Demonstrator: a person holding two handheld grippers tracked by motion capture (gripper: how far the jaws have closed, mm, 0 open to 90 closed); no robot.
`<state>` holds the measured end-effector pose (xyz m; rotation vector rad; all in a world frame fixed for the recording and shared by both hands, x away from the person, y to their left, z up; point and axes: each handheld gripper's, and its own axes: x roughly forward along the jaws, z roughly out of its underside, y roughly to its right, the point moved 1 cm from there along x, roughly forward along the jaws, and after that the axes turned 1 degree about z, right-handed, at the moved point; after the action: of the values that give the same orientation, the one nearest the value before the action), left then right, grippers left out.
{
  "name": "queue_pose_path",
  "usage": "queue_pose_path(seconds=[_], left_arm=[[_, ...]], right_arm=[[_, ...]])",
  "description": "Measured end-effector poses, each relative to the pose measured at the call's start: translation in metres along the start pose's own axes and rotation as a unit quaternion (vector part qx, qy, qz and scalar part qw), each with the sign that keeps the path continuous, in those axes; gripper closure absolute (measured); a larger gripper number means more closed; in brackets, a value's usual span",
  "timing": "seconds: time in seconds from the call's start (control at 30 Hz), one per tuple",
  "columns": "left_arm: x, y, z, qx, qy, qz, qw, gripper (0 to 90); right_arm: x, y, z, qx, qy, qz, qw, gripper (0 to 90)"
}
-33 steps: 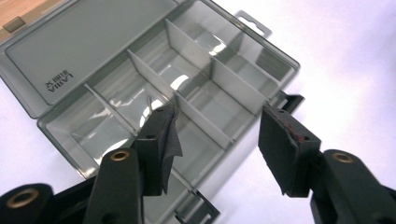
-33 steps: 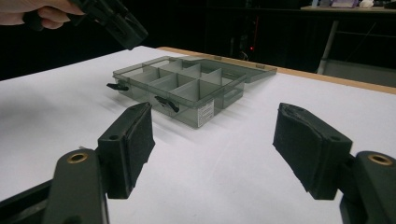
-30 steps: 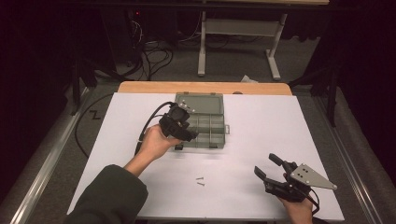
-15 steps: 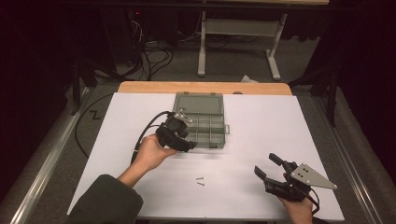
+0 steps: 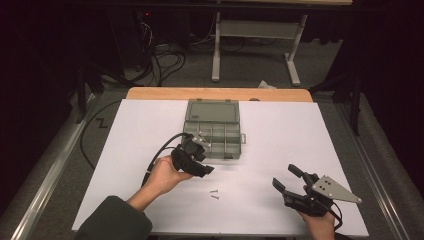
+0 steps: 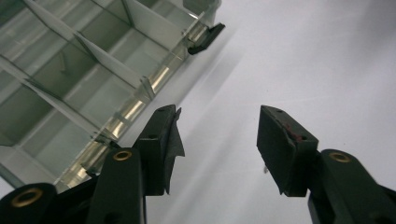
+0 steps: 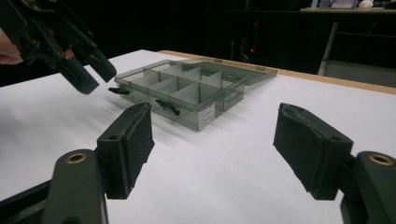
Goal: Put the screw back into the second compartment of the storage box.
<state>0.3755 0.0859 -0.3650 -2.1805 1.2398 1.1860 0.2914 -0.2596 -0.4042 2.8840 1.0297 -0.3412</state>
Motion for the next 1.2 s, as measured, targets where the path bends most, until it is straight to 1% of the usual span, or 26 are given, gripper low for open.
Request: queue_pose_path(seconds=[0.03,0.23,0.27,0.33,0.37,0.43,0.57,0.6,0.8,0.87,0.9,1.03,1.2], left_arm=[[0.001,0.001,0.001,0.001,-0.002,0.001,1.0,48.0],[0.008,0.007,0.004,0.005,-0.013,0.007,0.9999,48.3],[0.009,0.008,0.005,0.006,-0.013,0.008,0.9999,48.3],[0.012,0.011,0.006,0.013,-0.019,0.009,0.9997,48.3],[0.013,0.012,0.007,0.016,-0.021,0.009,0.9996,48.2],[0.017,0.015,0.007,0.024,-0.029,0.01,0.9992,48.2],[0.021,0.02,0.008,0.034,-0.038,0.011,0.9986,49.2],[0.022,0.021,0.008,0.037,-0.04,0.009,0.9985,49.6],[0.029,0.027,0.007,0.05,-0.057,0.012,0.9971,52.6],[0.031,0.029,0.008,0.055,-0.062,0.003,0.9965,53.5],[0.032,0.03,0.008,0.059,-0.067,0.003,0.996,54.1],[0.036,0.033,0.009,0.065,-0.075,0.012,0.995,57.3],[0.039,0.033,0.009,0.065,-0.082,0.017,0.9944,61.4]], right_arm=[[0.0,0.0,0.0,0.003,-0.001,0.0,1.0,30.0],[0.001,0.0,0.0,-0.002,-0.004,0.002,1.0,30.1],[0.001,0.0,0.0,-0.001,-0.003,-0.002,1.0,30.1],[0.0,0.0,0.0,0.001,-0.002,-0.001,1.0,30.1],[0.001,0.001,0.0,-0.002,-0.002,-0.001,1.0,30.2],[0.002,0.001,0.001,0.002,-0.007,0.0,1.0,30.2],[0.001,0.001,0.0,-0.002,-0.002,-0.003,1.0,30.5],[0.001,0.001,0.0,0.0,-0.002,-0.001,1.0,30.5],[0.001,0.001,0.001,0.001,-0.005,-0.002,1.0,30.5],[0.001,0.001,0.0,-0.001,-0.002,-0.002,1.0,30.5],[0.001,0.001,0.0,-0.001,-0.002,-0.003,1.0,30.6],[0.001,0.001,0.0,0.0,-0.004,-0.002,1.0,30.5],[0.001,0.001,0.0,-0.001,-0.003,-0.001,1.0,30.5]])
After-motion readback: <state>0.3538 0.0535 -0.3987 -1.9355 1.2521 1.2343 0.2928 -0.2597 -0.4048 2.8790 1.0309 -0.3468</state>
